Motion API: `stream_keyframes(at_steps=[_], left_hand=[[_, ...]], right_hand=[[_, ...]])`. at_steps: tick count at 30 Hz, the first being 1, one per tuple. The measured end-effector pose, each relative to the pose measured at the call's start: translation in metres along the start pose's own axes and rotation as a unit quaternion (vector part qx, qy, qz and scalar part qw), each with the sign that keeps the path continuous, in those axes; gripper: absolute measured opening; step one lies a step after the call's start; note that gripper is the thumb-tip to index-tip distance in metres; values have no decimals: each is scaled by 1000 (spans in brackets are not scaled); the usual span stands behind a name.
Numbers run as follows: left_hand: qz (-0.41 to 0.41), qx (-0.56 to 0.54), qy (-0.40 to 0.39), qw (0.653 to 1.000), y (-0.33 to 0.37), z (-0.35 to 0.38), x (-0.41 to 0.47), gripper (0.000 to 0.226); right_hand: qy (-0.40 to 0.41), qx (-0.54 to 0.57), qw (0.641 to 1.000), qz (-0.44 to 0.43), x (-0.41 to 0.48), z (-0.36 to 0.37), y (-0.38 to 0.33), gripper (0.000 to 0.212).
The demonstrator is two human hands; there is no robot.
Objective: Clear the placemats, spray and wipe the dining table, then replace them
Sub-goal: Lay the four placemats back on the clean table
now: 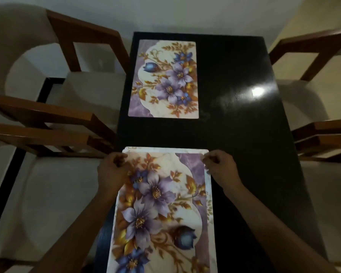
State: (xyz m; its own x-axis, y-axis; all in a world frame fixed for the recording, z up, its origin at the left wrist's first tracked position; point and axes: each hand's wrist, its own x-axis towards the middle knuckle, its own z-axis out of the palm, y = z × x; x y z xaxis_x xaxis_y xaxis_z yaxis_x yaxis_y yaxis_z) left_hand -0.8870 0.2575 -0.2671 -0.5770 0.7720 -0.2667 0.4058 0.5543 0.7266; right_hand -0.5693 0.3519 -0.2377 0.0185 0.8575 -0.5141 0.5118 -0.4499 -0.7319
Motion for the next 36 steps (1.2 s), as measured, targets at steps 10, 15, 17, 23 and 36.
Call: stream_keyframes(at_steps=[10, 15, 17, 23, 36], left_hand=[[-47, 5, -35, 998, -68, -35, -159, 12], [-104, -20, -71, 992, -62, -44, -202, 21], [-137, -31, -62, 988, -63, -45, -214, 22], [-153, -25, -41, 987, -74, -42, -231, 35], [-151, -152, -59, 975, -56, -49, -239, 14]], right_hand=[[-12, -20, 996, 91, -167, 12, 135, 19], [-60, -12, 988, 139, -194, 17, 158, 39], [-83, 6, 985, 150, -198, 19, 167, 57], [-113, 55, 983, 135, -212, 20, 158, 59], [-127, 124, 984, -4, -225, 0, 153, 35]])
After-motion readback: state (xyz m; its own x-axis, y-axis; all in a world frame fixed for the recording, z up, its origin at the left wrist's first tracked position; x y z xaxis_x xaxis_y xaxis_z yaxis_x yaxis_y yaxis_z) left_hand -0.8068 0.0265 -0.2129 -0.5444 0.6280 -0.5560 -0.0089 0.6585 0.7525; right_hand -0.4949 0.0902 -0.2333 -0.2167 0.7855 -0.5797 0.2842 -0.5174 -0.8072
